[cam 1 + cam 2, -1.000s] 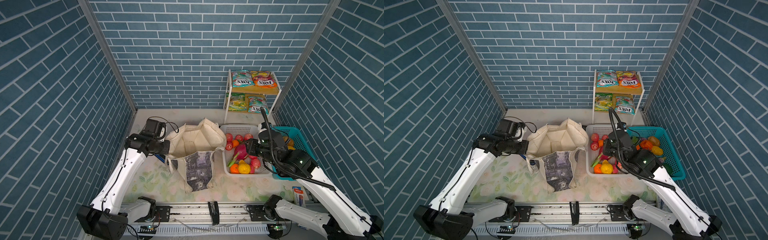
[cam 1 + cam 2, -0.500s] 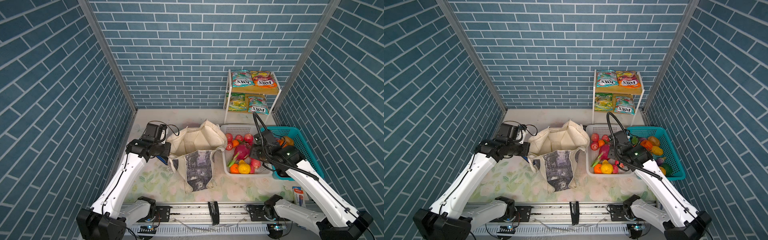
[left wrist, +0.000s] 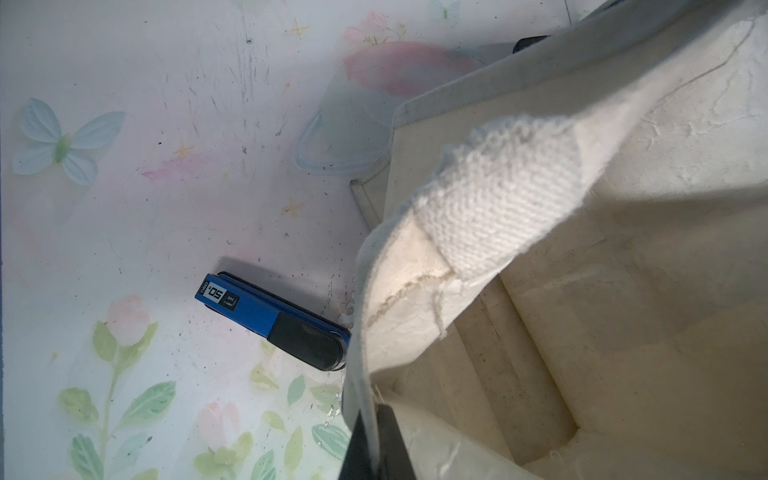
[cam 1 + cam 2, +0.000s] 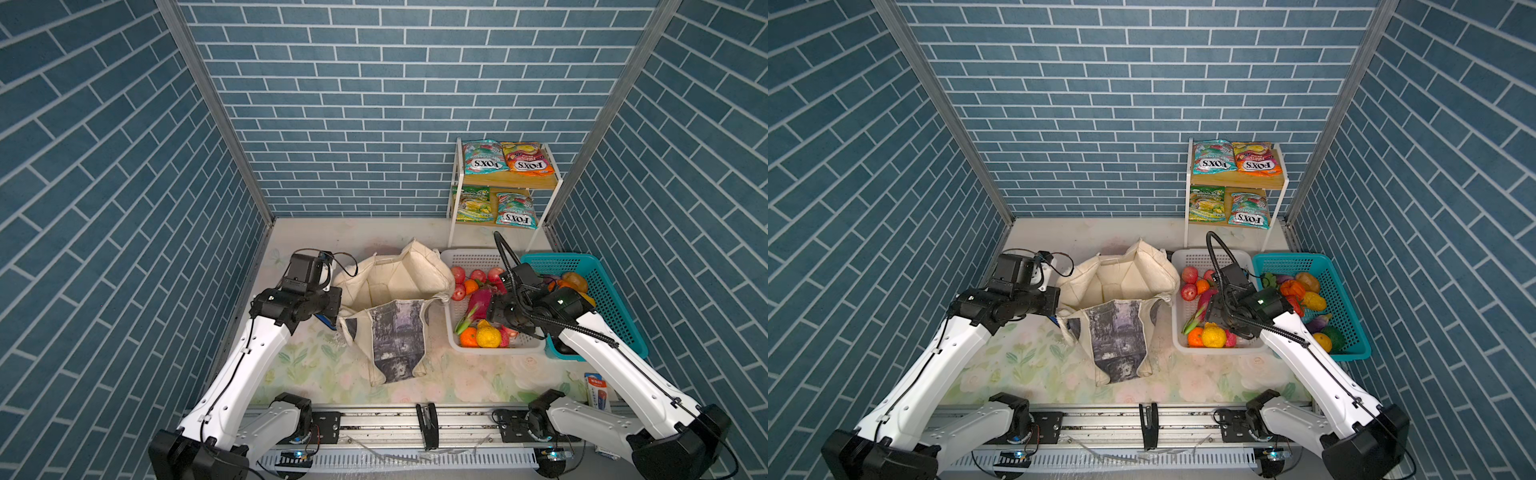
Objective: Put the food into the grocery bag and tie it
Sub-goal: 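Lower the right gripper into the white basket onto the yellow pear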
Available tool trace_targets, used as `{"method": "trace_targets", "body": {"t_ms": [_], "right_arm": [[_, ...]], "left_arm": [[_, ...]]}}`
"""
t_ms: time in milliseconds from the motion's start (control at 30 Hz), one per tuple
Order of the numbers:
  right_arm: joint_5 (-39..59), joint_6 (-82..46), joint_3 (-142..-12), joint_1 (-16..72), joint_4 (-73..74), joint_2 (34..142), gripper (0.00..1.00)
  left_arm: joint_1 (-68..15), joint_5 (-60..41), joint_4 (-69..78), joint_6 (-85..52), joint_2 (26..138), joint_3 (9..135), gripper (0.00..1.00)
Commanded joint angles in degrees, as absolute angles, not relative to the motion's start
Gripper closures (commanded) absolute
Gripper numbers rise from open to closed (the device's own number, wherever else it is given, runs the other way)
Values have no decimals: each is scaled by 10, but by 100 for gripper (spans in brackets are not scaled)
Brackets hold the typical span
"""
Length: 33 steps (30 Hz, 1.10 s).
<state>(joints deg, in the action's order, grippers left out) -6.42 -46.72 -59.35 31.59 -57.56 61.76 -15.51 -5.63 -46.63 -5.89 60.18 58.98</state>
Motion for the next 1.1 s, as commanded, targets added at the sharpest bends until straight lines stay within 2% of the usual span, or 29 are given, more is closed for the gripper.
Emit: {"method": "trace_targets", "body": {"t_ms": [0,600,1067], "right_arm": [[-38,-479,-583,317,-603,613,28],[-42,-452,-564,358,-619,665,25],[-47,-446,-576,360,-594,721,14]], "left_arm": [[-152,-48,-454,-51,594,578,95],[-152,-41,-453,-54,596,574,96],[-152,-42,-452,-55,598,572,96]]}}
